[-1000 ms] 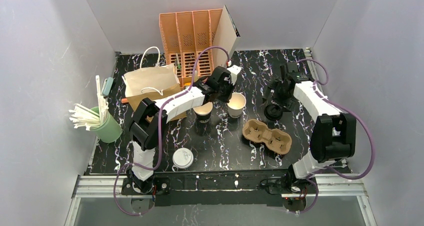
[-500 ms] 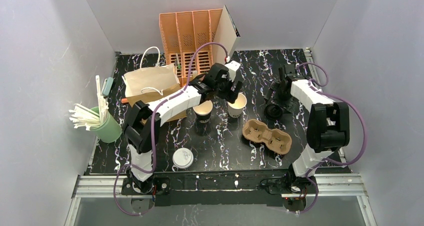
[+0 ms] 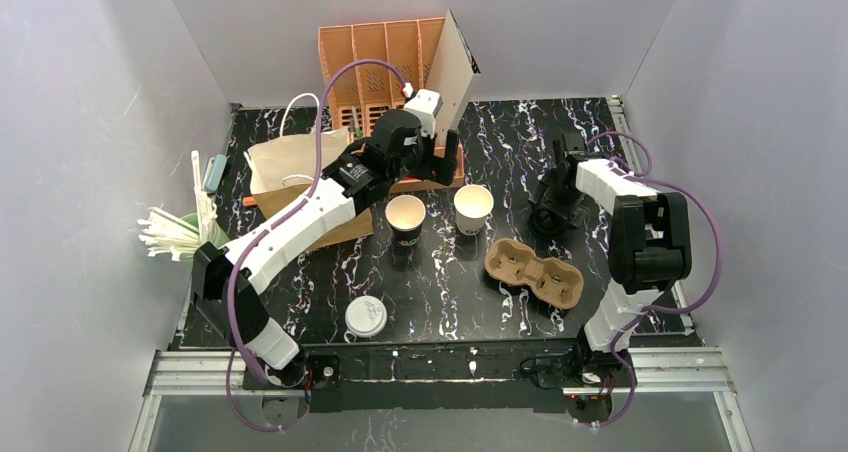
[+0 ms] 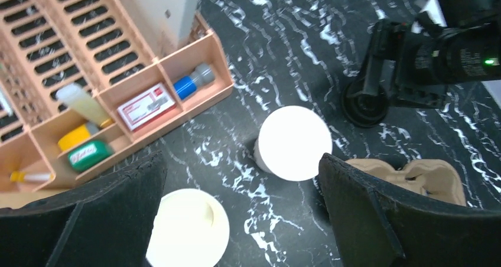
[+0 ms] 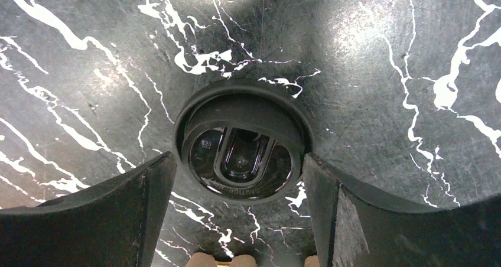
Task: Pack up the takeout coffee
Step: Place the coffee cup at the center of the board, then close the cup lid on the coffee cup.
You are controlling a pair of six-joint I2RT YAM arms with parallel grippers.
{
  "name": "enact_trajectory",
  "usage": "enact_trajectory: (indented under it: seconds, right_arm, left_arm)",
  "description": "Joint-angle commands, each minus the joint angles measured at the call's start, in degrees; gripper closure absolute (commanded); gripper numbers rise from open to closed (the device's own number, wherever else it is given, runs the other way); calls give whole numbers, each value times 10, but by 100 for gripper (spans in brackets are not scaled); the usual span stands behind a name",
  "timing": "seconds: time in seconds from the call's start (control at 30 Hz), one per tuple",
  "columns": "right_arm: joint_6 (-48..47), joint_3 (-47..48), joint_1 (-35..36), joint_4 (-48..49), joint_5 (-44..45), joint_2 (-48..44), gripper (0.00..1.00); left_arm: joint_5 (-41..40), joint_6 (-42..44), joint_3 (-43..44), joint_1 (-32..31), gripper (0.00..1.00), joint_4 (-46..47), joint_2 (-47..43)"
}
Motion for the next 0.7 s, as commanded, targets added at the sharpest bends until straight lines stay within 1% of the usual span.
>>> enact_trajectory:
  seconds: [0.0,0.2,0.43,0.53,0.67]
  right_arm:
    - [12,9,-1,1,6,20,14]
    - [16,17,-1,-12,21,35,16]
    - [11,28,-1,-28,19,36,25]
    - [15,50,0,-62,6,16,26]
    - [13,78,2,-91,-27,-42,27]
  left_arm:
    - [-24,-38,15,21,2,-94,-5]
    - [15,-61,40,39,2,-142,12]
    - [14,-72,42,41,2,-156,19]
    - [13,-72,43,43,2,-159,18]
    - [12,-72,47,43,2,-159,23]
